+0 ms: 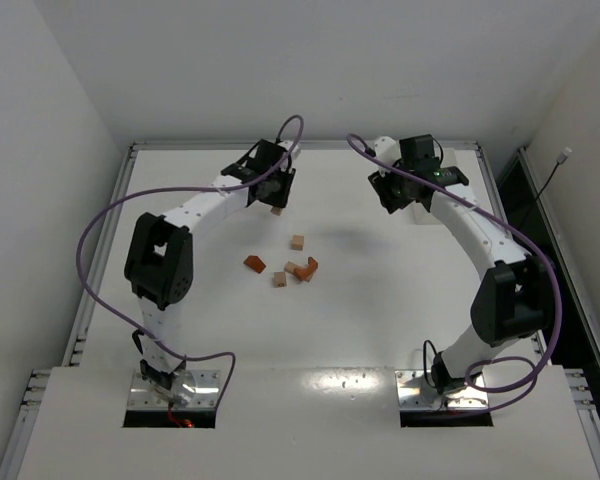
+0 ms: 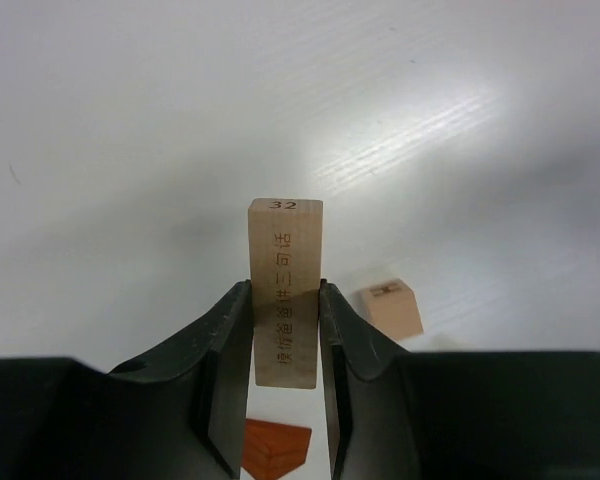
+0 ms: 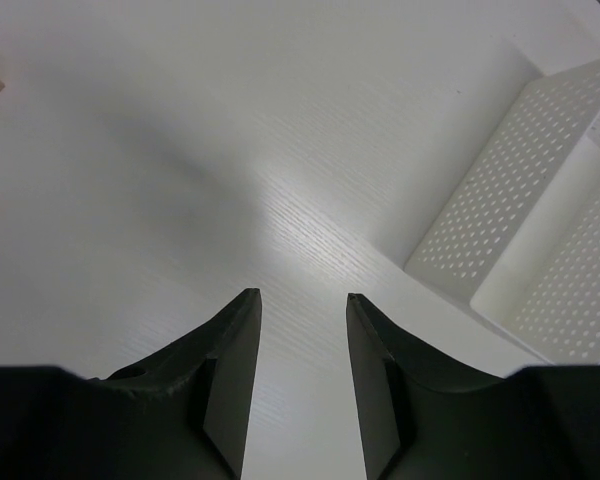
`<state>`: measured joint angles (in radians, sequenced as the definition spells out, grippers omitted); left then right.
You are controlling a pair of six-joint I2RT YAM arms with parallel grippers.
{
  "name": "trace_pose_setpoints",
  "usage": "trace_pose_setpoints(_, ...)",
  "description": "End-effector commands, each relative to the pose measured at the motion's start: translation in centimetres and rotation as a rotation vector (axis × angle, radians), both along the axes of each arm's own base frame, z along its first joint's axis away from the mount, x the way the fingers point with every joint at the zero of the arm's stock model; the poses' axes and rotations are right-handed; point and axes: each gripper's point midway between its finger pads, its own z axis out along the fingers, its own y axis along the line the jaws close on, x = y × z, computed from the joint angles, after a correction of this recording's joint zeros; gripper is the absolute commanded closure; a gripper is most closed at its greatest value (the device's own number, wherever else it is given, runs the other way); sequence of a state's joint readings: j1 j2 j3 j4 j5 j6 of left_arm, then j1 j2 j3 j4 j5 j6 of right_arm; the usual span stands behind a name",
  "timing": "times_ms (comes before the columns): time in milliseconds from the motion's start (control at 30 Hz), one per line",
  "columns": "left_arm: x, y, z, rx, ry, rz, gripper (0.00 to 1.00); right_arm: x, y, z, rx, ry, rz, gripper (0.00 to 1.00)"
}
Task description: Build the wood block tower
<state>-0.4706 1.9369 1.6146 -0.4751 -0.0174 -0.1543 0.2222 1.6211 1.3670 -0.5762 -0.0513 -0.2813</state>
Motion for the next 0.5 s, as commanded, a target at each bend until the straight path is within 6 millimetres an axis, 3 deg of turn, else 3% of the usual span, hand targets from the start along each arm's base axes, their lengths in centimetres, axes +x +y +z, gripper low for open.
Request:
trace_pose_setpoints(0, 0.7, 0.9, -1.7, 0.009, 0.045, 0.134, 1.00, 0.3, 0.4, 1.8, 0.036, -0.059, -0.016, 0.63)
trace_pose_setpoints(200, 0.5, 0.9, -4.2, 0.037, 0.072, 0.264, 1.00, -0.2, -1.0, 1.5, 0.062, -0.061, -0.182, 0.66)
trace_pose_setpoints(467, -0.8, 0.2, -6.3, 0.013, 0.118, 0.313, 1.00, -0.1, -1.6, 1.0, 0.066, -0.065, -0.248, 0.68)
